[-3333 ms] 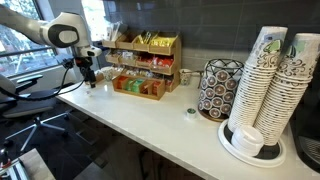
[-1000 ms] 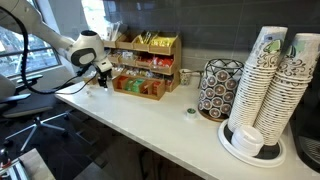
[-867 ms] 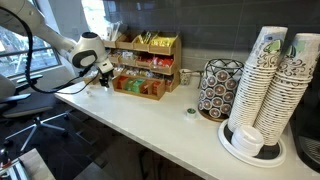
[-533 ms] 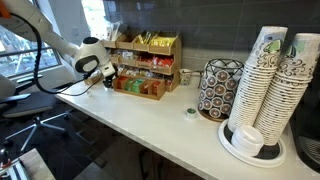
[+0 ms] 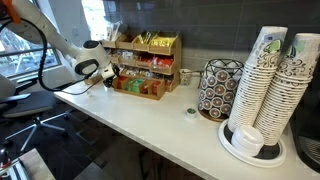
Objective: Pick up one red sachet from the far left single layered wooden compartment and put it on the kitchen counter
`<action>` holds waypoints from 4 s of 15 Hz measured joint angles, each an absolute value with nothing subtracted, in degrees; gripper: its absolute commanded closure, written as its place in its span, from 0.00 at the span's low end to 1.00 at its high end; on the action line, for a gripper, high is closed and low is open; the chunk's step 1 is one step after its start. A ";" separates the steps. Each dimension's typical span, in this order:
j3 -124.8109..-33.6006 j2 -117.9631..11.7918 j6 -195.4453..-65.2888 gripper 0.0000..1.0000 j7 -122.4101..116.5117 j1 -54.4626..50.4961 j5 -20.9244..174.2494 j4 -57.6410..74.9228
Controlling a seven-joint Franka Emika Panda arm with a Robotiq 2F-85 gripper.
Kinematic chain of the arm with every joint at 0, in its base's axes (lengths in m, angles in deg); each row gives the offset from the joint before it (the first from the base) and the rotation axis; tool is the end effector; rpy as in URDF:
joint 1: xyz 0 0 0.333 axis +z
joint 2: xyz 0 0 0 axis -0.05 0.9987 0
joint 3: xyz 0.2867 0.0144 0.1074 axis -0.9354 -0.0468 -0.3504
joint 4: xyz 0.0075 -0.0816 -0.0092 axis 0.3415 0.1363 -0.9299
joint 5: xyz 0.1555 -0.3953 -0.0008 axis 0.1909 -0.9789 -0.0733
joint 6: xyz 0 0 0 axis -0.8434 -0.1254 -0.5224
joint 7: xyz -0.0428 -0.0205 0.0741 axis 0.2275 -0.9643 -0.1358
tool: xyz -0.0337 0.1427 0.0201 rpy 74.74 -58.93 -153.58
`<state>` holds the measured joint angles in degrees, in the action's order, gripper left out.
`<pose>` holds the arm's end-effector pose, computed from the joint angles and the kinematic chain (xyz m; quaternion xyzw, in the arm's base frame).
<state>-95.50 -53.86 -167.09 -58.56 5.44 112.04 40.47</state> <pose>0.6094 0.1919 0.2549 -0.7749 0.5606 -0.1027 0.2734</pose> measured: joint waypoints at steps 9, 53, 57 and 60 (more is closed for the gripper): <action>-96.09 -51.47 -171.84 0.16 -58.56 5.11 115.06 39.79; -96.06 -48.15 -179.15 0.64 -59.22 5.29 115.14 37.58; -95.91 -48.44 -179.19 0.73 -59.70 5.30 115.14 37.61; -95.71 -48.70 -179.29 0.84 -59.95 5.41 115.14 37.67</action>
